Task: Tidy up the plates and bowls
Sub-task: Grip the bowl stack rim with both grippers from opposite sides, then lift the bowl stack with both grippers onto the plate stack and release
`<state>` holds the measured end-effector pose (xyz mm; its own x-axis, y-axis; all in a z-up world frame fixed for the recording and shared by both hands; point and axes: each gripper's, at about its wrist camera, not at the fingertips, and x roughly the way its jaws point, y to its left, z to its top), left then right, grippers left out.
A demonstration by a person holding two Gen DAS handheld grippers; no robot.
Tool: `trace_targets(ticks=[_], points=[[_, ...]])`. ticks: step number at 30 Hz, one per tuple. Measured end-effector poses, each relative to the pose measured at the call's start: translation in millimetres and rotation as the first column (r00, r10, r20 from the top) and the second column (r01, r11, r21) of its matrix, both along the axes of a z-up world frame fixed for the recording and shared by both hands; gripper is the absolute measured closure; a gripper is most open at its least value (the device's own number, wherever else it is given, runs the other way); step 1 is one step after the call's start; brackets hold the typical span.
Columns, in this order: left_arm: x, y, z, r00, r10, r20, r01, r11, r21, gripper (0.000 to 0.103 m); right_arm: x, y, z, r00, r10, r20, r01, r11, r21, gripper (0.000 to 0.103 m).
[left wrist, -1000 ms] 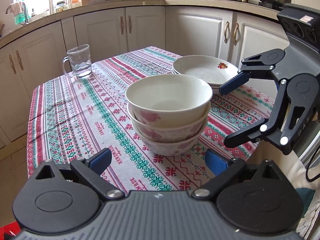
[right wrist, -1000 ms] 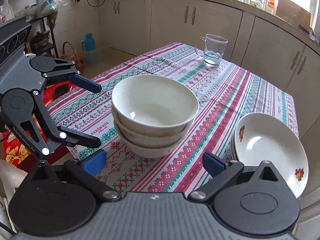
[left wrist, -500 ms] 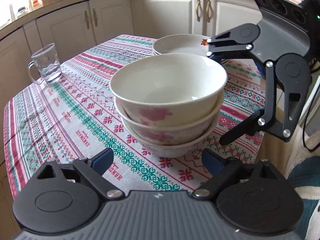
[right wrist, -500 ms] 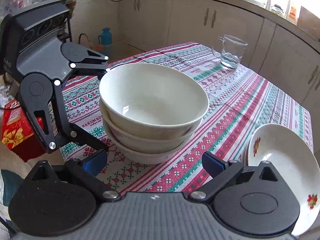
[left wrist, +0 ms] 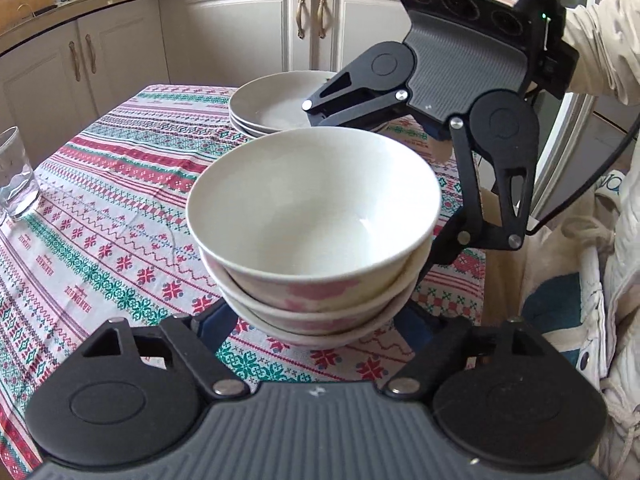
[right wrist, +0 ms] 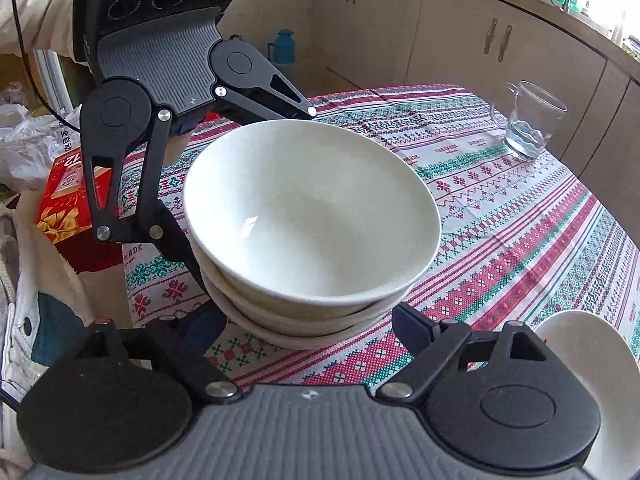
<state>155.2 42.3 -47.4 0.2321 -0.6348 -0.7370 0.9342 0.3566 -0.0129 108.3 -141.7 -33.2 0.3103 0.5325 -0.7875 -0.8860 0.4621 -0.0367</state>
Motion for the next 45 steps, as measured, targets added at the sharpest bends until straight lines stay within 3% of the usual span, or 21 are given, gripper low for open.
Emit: trace_targets(ticks=[12,28,36,45], points=[[9,0,2,0.997,-0.079,-0.005,0.079,0.997,0.007,0.017,8,5,-1,0.998,0.041,-0.047,-0.041,0.999,0.004,0.013],[2,-10,18,0.995,-0.094,0.040,0.094,0.996,0.002,0.018,6,-1,11,0.998,0.015,-0.059,-0.015,1.000,-0.006,0.013],[12,-40,37,0.989,-0.129,0.075,0.131,0.991,-0.025,0.018,3,-24,36,1.000,-0.014,-0.008,0.014,0.999,-0.038,0.013],[40,-102,47,0.970,-0.198,0.142,0.209,0.976,-0.067,0.018,16,-78,60,0.994,-0.092,0.053,0.097,0.991,-0.091,0.013]])
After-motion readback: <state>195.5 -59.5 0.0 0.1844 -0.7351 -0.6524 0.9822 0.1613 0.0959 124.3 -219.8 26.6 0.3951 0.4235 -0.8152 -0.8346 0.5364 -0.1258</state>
